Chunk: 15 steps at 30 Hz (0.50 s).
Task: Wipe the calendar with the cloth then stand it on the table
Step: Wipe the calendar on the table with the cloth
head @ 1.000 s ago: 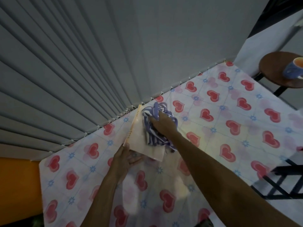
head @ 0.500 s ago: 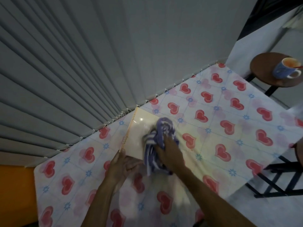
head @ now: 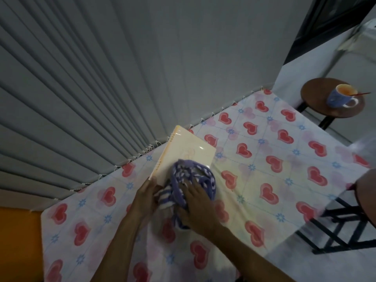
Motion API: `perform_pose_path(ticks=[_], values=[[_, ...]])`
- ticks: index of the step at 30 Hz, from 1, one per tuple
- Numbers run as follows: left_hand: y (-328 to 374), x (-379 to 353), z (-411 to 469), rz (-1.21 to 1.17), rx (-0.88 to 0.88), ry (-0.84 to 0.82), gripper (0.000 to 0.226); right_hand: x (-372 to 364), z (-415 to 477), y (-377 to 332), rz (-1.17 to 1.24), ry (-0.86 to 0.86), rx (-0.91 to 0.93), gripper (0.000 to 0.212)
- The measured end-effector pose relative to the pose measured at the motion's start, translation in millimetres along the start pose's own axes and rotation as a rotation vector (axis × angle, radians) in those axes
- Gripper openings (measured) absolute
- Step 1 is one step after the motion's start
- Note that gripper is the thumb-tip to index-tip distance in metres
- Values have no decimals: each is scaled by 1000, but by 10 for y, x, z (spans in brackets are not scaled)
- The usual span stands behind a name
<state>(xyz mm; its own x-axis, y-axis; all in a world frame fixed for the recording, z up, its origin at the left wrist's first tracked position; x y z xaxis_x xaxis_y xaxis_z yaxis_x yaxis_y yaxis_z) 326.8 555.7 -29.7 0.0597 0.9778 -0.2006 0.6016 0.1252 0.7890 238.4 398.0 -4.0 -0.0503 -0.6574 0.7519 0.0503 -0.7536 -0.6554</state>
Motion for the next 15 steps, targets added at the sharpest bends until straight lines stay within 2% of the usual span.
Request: perform_pose_path(ticks=[2, 3, 5, 6, 7, 9, 10, 12, 15], values=[[41, -24, -15, -27, -32, -18, 45, 156, 227, 133, 123, 44, -82, 50], [62, -41, -36, -32, -43, -38, 46, 265, 367, 248, 222, 68, -199, 41], [58, -74, -68, -28, -41, -87, 48, 424, 609, 487, 399, 55, -467, 39], [42, -95, -80, -23, -40, -115, 50, 498, 665, 559, 404, 84, -534, 41], [37, -124, -92, -22, -42, -138, 52, 566, 687, 593, 350, 133, -533, 46], [59, -169, -105, 0, -66, -162, 52, 567, 637, 499, 211, 163, -420, 74], [90, -184, -102, 29, -83, -165, 50, 504, 558, 406, 186, 148, -365, 77], [157, -215, -91, 103, -99, -156, 42, 305, 330, 210, 206, 112, -304, 60], [162, -207, -69, 129, -48, -103, 36, 87, 136, 90, 160, 57, -163, 62]])
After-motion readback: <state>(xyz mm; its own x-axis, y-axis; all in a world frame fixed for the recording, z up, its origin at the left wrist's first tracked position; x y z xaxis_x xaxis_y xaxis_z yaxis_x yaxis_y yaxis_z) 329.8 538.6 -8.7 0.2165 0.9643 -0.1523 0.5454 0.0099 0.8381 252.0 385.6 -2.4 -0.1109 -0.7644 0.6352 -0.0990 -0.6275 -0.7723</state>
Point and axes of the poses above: each hand's wrist, its own z-axis towards the middle knuckle, its own x-axis out of the back of the hand, y = z × x, the point moved 5 cm from there along z, towards the middle knuckle, and after that the axes turned 2 degrees about -z, right-handed, at the moved point
